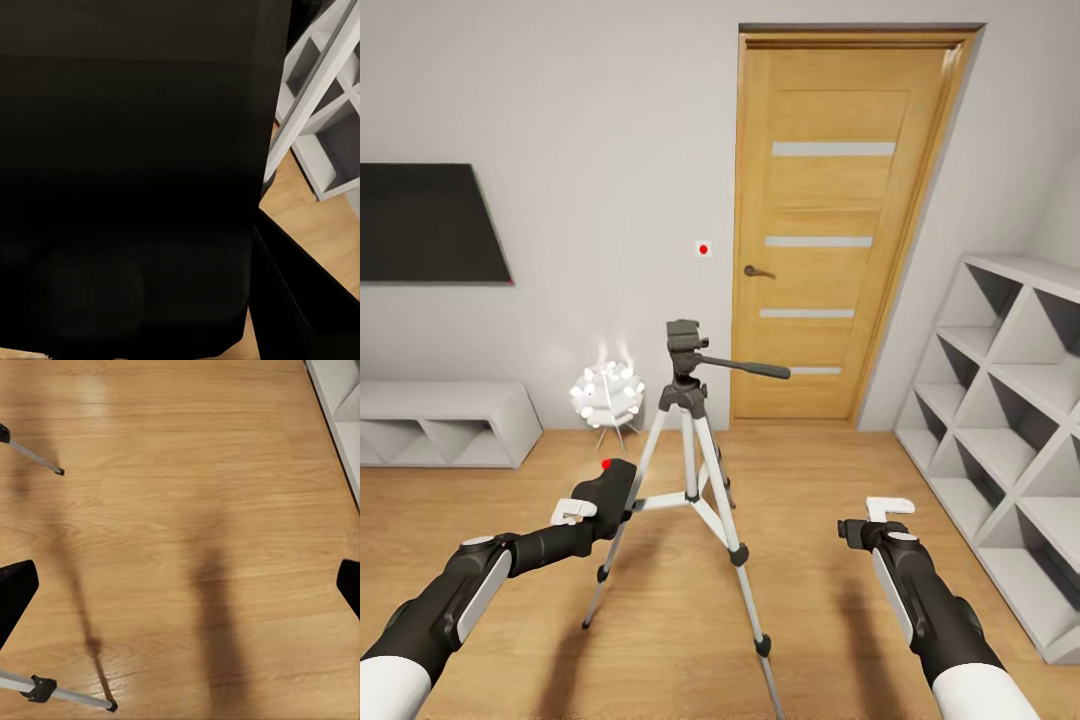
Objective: Attach the digital camera to the camera tripod in the bedroom.
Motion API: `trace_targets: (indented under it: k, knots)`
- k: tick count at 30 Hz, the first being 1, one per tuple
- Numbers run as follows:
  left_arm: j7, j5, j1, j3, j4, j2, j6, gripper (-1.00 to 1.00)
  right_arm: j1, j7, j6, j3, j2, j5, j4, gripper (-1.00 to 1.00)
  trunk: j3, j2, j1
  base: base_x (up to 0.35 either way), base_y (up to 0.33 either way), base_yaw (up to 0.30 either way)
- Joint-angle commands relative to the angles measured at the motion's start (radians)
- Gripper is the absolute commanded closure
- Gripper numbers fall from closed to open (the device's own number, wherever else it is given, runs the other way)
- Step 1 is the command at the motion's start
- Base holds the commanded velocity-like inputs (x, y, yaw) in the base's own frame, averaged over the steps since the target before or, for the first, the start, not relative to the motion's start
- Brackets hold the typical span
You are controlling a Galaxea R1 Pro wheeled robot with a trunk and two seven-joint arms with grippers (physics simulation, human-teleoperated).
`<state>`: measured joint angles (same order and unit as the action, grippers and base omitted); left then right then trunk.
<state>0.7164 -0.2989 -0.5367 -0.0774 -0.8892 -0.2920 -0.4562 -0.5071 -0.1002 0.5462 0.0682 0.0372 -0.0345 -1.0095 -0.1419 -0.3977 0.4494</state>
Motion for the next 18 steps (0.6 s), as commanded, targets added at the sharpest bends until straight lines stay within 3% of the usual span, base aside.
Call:
trace_targets:
  k: [1,18]
  knots:
    - [0.0,-0.009,-0.001,-0.002,-0.001,-0.001,-0.007,1.0,-0.001,-0.001,0.006,0.0,0.0,-0.003,-0.001,-1.0,-0.004,-0.002,0.001,0.0,0.0,0.0]
    - [0.0,-0.009,0.0,-0.002,0.001,-0.001,-0.007,1.0,-0.001,-0.002,0.006,0.001,0.002,-0.004,-0.001,-1.0,-0.031,-0.002,0.001,0.0,0.0,0.0]
